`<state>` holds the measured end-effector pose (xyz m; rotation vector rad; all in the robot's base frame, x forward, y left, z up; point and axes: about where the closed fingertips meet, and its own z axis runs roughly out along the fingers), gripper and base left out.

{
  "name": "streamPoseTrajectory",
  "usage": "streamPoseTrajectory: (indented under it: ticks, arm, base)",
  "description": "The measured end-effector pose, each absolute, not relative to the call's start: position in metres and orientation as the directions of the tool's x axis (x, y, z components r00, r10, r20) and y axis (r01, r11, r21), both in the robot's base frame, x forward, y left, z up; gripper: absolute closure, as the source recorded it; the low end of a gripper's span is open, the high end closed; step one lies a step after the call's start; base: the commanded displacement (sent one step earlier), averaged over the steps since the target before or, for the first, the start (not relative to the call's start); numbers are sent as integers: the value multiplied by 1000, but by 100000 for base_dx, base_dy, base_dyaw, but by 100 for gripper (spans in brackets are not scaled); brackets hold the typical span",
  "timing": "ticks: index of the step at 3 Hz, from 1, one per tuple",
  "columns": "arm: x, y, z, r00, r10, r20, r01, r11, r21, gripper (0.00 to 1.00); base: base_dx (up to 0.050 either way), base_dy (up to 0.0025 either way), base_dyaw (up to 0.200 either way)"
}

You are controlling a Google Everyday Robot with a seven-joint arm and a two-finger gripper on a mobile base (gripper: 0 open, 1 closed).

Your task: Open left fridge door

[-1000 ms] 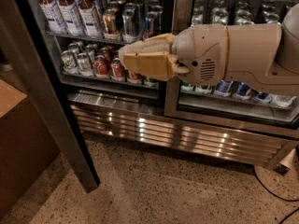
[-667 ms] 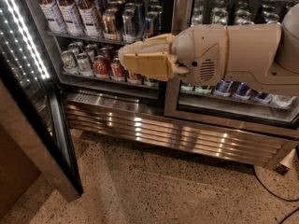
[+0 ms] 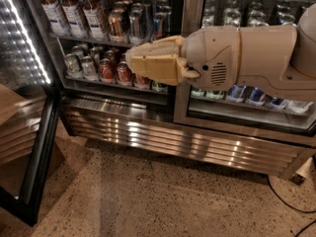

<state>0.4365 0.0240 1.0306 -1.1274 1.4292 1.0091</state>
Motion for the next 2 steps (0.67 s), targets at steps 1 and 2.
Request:
streamPoseTrajectory:
  ticks: [1, 2]
  arm:
    - [436, 24, 1031, -52, -131, -990, -977, 213, 23, 36]
    - [436, 24, 1031, -52, -131, -990, -977, 213, 23, 12]
  base:
    - [0, 0, 0]
    - [0, 0, 0]
